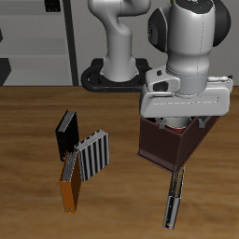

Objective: Place the red mug into the left desk caddy's right compartment and place the left striped book into the left desk caddy's back compartment

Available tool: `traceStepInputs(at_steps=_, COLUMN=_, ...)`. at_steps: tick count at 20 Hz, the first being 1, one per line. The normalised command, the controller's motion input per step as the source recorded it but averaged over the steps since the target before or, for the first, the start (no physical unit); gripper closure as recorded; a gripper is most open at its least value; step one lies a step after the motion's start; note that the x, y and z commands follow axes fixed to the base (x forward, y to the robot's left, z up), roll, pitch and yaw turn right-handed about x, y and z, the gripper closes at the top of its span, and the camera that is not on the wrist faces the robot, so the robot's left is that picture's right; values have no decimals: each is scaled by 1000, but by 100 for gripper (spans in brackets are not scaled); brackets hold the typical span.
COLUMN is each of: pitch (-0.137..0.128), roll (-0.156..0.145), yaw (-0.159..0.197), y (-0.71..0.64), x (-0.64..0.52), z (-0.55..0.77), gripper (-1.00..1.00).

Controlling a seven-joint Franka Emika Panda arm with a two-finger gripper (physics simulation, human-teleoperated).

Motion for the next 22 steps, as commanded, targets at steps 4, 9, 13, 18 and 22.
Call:
traceStepInputs(at_steps=4, pitch=-58, roll=84, yaw=25, y=119, x=156, z=43, gripper=-100)
traceStepInputs(at_steps=9, pitch=-32, roll=-57, yaw=-26, y=-280, x=200, z=-79, gripper=-100)
traceStepInputs(at_steps=13, pitch=-3, roll=-67, yaw=-71, y=-183, x=83, z=-204, gripper=-100)
traceStepInputs(at_steps=18, pitch=0, roll=-13, yaw=-39, y=-17, x=84, z=-265, gripper=-100)
traceStepInputs(at_steps=22, pitch=0, roll=-15, yaw=-20, y=81, x=111, z=-304, gripper=-100)
